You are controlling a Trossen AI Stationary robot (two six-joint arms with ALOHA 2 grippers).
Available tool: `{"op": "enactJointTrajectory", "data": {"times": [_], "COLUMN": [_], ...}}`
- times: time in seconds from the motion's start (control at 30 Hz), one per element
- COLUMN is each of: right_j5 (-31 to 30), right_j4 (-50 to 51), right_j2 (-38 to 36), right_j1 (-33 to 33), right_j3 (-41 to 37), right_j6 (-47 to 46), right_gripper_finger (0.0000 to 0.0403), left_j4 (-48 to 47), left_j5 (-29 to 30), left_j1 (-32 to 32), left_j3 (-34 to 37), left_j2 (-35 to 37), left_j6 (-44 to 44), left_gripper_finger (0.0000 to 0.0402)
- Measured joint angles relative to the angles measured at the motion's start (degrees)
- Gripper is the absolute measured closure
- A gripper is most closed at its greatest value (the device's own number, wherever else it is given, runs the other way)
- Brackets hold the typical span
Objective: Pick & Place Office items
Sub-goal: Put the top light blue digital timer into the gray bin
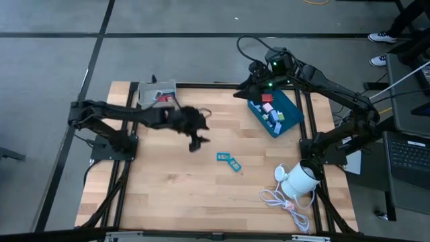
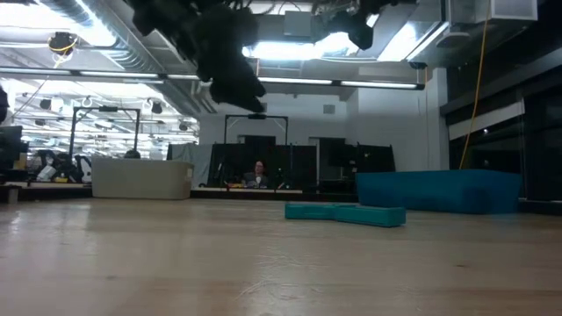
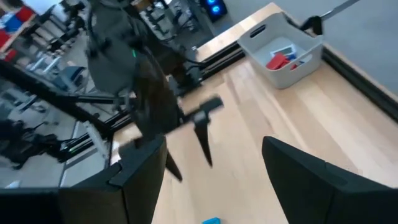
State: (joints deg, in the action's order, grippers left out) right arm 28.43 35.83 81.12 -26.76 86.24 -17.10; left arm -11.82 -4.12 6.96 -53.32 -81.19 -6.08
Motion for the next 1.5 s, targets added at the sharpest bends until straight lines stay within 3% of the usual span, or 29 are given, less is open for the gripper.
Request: {"op": "enactJointTrajectory", "data": {"times": [0.17,0.37,0.77,1.27,1.5], "right_j5": [3.28,7.54,10.42,11.51,11.4], "right_j4": [-0.73,-0.72,-0.49,-0.26,-0.28], "right_j2": [0.05,0.06,0.04,0.04,0.04], "right_j1": [0.02,0.02,0.02,0.02,0.02], "right_j3": [0.0,0.0,0.0,0.0,0.0], "right_j6": [0.7,0.79,1.04,1.71,1.72], "right_gripper_finger": [0.0132,0.0132,0.0132,0.0132,0.0132], "left_j4": [3.41,16.0,7.19,-2.61,-4.79], "left_j5": [1.92,1.77,1.46,-0.84,1.2], "left_j1": [-5.26,-6.55,-7.3,-8.26,-7.99], "left_j3": [0.0,-1.41,-16.82,-17.36,-17.42], "left_j2": [-7.5,-17.71,-32.57,-33.77,-33.74], "left_j6": [-5.07,-12.4,-2.29,4.38,3.86], "left_gripper_finger": [0.0128,0.0125,0.0128,0.0134,0.0183]}}
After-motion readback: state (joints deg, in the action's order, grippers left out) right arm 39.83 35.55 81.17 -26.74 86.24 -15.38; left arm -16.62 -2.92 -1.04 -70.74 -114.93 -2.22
